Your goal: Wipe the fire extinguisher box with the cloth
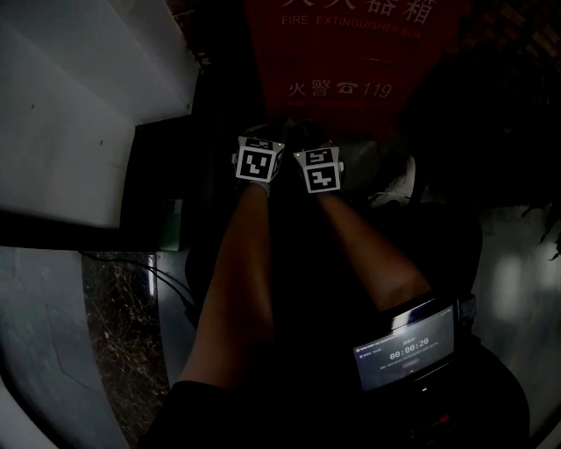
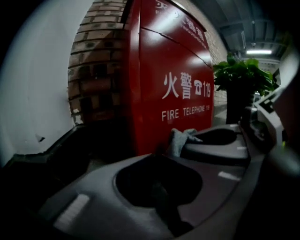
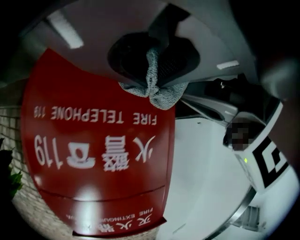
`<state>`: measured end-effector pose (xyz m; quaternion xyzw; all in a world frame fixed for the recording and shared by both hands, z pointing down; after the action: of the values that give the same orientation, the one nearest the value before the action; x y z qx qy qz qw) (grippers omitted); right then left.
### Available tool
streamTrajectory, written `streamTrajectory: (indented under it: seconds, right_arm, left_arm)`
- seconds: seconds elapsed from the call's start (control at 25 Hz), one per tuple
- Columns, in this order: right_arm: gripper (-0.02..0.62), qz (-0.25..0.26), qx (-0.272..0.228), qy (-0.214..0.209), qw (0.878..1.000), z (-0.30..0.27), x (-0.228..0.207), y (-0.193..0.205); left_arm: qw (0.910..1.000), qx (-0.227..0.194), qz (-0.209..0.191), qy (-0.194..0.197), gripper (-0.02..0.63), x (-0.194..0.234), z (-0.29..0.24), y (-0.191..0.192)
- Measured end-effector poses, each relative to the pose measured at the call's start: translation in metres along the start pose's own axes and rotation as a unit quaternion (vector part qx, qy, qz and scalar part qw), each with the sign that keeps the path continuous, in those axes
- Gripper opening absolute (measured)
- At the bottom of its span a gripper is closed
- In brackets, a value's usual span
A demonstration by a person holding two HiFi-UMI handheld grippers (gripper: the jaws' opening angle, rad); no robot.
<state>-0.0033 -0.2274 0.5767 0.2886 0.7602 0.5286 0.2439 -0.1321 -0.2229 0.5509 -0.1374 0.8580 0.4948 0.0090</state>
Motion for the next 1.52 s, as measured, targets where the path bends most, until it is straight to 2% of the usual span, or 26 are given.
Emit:
streamTrajectory:
  seconds: [0.16, 0.32, 0.44, 0.64, 0.8, 1.0, 1.16, 1.28, 1.44, 1.52]
  right_arm:
    - [0.043, -0.012, 0.012, -0.037, 0.999, -0.024, -0.001, 0.011]
    - [0.043, -0.011, 0.014, -0.041, 0.999, -0.034, -0.009, 0.014]
    - [0.041, -0.001, 0.018, -0.034, 0.999, -0.033, -0.013, 0.017]
    - [0.041, -0.031, 0.035, 0.019, 0.999, -0.014, -0.039, 0.03]
    - [0.04, -0.03, 0.05, 0.047, 0.997, 0.002, -0.061, 0.038]
    - [0.04, -0.039, 0.071, 0.09, 0.993, 0.023, -0.079, 0.038]
    - [0.041, -0.067, 0.065, 0.116, 0.989, 0.034, -0.096, 0.042]
    - [0.043, -0.097, 0.06, 0.145, 0.983, 0.047, -0.108, 0.044]
    - [0.043, -0.13, 0.07, 0.194, 0.97, 0.063, -0.127, 0.05]
    - [0.043, -0.147, 0.047, 0.22, 0.963, 0.072, -0.139, 0.046]
  left_arm:
    - [0.9993, 0.029, -0.011, 0.02, 0.003, -0.003, -0.019, 0.011]
    - [0.9975, 0.044, -0.04, 0.038, 0.003, -0.008, -0.031, 0.015]
    - [0.9973, 0.043, -0.039, 0.046, 0.003, -0.011, -0.031, 0.01]
    - [0.9965, 0.031, -0.049, 0.059, 0.003, -0.018, -0.029, 0.007]
    - [0.9963, 0.001, -0.044, 0.074, 0.003, -0.023, -0.023, 0.001]
    - [0.9935, -0.015, -0.058, 0.097, 0.003, -0.034, -0.018, -0.004]
    - [0.9934, -0.024, -0.048, 0.102, 0.003, -0.035, -0.017, -0.007]
    - [0.9934, -0.028, -0.037, 0.105, 0.003, -0.036, -0.014, -0.008]
    - [0.9924, -0.029, -0.041, 0.112, 0.003, -0.038, -0.013, -0.01]
    - [0.9921, -0.031, -0.041, 0.114, 0.003, -0.038, -0.013, -0.011]
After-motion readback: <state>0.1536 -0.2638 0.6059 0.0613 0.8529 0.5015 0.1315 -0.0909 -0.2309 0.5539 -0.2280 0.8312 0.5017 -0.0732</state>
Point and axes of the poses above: the fingertips, and each gripper's own axes: z backward along the fingers, x to its left, y out of its underside, the point moved 10 cm from there along z, backward along the fingers, and after that the axes turned 14 degrees about -y, right-handed, at the moved point
